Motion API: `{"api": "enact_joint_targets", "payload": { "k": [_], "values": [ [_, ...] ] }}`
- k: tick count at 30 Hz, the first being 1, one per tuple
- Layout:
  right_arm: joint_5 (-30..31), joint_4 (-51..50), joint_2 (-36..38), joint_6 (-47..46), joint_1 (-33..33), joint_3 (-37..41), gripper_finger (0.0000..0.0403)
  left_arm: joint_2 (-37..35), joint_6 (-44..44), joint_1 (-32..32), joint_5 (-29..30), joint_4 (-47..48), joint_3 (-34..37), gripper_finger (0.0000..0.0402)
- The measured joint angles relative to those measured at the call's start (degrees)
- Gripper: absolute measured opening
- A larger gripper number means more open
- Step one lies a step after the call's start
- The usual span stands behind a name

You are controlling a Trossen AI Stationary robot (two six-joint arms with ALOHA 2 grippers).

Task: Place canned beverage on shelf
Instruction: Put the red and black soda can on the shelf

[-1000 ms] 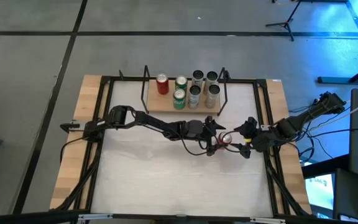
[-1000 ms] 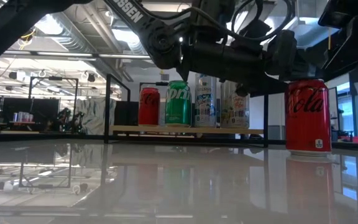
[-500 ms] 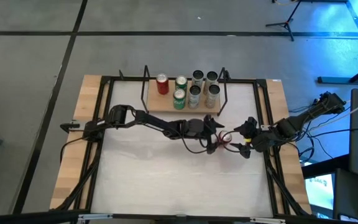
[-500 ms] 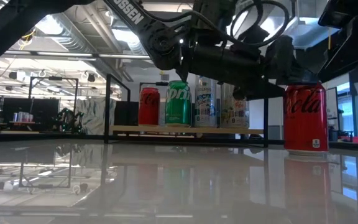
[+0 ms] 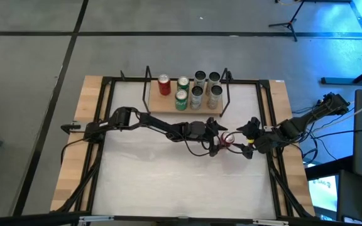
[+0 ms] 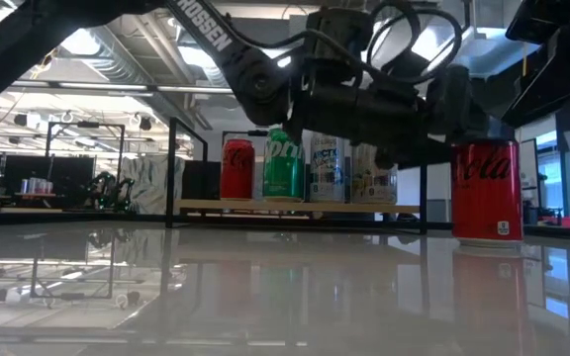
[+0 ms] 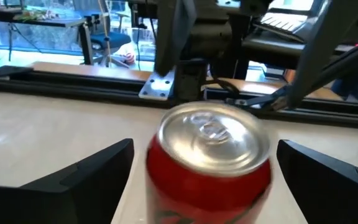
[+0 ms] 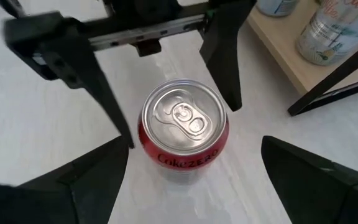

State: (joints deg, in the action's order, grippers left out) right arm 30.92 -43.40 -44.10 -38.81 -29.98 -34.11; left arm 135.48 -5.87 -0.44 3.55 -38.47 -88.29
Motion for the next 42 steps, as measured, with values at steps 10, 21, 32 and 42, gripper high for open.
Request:
{"api": "enact_joint_targets", "payload": {
  "k": [10,21,32,42],
  "values": [
    [0.0,-0.1,0.0,0.3,0.0,0.0,0.0363,0.0,0.4,0.1,-0.7,0.3,0.0,0.0298],
    [-0.5,-0.1,0.0,1.2,0.0,0.0,0.0363,-0.3,2.9,-1.0,0.9,0.6,0.0,0.0266],
    [-0.5,0.0,0.9,0.2,0.0,0.0,0.0363,-8.2,4.8,-6.6,17.8,12.2,0.1,0.0268],
    [1.0,0.1,0.9,0.1,0.0,0.0,0.0363,-19.0,9.9,-12.7,33.4,27.5,0.1,0.0267]
  ]
}}
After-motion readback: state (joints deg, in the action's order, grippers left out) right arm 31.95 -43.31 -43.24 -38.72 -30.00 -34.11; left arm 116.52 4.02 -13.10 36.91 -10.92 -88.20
